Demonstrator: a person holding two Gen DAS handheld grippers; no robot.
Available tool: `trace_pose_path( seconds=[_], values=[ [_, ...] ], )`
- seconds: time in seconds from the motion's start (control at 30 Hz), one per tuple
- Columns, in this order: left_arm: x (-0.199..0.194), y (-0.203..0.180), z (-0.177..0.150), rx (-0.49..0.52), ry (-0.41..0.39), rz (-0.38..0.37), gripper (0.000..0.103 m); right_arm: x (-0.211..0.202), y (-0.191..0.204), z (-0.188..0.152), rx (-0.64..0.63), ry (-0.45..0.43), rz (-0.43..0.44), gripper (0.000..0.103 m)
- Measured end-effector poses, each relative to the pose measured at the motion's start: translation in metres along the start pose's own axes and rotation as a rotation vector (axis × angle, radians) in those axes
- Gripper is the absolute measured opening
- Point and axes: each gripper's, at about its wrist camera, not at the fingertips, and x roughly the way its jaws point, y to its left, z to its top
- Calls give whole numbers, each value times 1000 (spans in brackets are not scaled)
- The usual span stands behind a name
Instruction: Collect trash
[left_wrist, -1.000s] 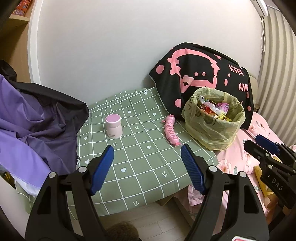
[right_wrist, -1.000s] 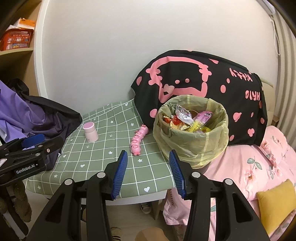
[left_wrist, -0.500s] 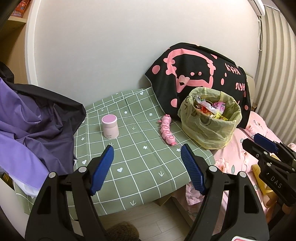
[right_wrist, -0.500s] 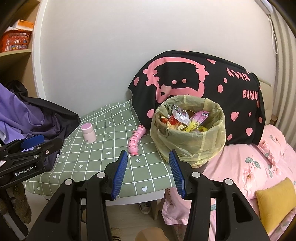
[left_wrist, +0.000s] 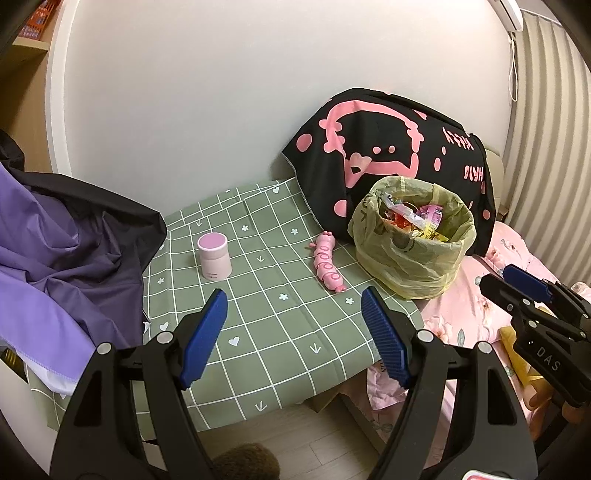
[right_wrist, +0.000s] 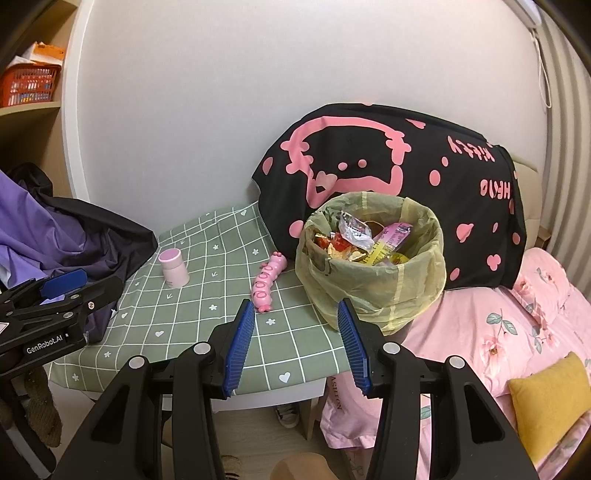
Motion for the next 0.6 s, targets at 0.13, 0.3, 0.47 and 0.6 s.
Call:
trace_pose_path(
  seconds=[0.13,0.3,0.47,0.6],
  values=[
    [-1,-1,1,3,-2,-5,71,-1,-2,0,3,-3,-5,44],
    [-1,-3,0,8,-3,-12,71,-3,-3,-1,3,-6,-8,44],
    [-2,-5,0,10,-3,-17,71,-5,-4,-1,8,-8,-14,44],
    [-2,-5,0,12,-2,-19,71,-6,-6,-2,13,-9,-17,44]
  ],
)
